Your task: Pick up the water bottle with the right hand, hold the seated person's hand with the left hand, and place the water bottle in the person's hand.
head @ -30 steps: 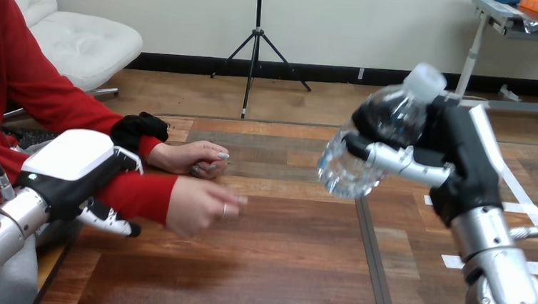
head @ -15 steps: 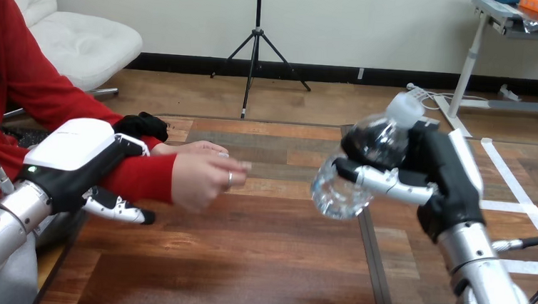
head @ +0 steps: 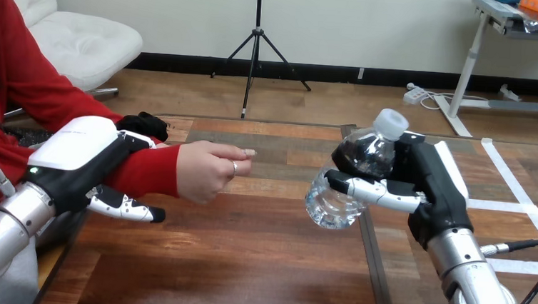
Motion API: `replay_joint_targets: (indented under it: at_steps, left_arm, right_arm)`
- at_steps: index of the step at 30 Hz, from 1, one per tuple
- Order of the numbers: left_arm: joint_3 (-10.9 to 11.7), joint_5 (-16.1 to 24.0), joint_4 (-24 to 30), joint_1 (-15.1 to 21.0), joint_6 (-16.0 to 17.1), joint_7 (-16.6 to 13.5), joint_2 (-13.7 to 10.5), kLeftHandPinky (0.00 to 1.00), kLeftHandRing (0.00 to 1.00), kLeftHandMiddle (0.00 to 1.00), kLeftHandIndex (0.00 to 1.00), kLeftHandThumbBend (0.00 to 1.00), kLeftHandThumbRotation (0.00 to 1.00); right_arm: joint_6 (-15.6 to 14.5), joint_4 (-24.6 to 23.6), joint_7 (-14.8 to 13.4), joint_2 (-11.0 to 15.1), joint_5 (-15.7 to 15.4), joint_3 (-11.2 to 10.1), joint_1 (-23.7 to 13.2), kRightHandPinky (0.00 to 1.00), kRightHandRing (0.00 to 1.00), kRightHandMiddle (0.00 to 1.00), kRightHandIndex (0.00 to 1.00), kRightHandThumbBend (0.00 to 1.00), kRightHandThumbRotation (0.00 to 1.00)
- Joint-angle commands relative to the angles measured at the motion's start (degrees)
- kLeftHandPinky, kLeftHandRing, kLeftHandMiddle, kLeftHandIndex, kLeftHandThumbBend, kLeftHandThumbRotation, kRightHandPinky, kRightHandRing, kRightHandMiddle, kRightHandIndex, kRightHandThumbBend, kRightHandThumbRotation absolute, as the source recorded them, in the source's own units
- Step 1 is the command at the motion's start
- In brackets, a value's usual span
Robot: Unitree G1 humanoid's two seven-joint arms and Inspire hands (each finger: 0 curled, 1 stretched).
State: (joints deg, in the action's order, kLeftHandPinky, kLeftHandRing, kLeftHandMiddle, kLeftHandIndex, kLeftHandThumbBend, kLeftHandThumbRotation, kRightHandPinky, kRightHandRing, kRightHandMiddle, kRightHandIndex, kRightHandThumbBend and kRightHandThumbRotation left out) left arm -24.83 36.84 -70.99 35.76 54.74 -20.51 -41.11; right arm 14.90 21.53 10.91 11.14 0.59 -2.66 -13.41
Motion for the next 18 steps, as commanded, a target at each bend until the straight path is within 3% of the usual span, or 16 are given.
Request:
replay_joint_targets:
  at_steps: [1,5,8,18]
  left_arm:
    - [0.9,-1.3,3.3,-0.4,2.1,0.5,2.9,0.4,0.46,0.52,0.54,0.79,0.3]
    - [1.1,-1.3,4.3,-0.8,2.7,0.5,3.2,0.4,0.46,0.52,0.54,0.78,0.29]
    - [1.8,-2.4,4.8,-1.3,3.0,2.3,3.5,0.4,0.46,0.52,0.53,0.78,0.29]
    - [2.4,-2.7,8.0,-2.8,3.9,2.6,4.1,0.39,0.45,0.51,0.53,0.77,0.28]
  right_arm:
    - [4.0,0.9,-0.9,-0.6,0.0,-0.2,-7.6,0.25,0.29,0.39,0.42,0.81,0.0]
    - [4.8,2.9,-0.9,-0.7,-0.4,-0.1,-8.5,0.24,0.28,0.39,0.42,0.81,0.0]
    - [5.7,4.3,-1.1,-0.6,-1.0,0.1,-9.1,0.24,0.28,0.39,0.42,0.82,0.0]
    - [4.6,6.1,-2.5,-1.1,-2.4,0.7,-10.6,0.24,0.28,0.39,0.41,0.82,0.0]
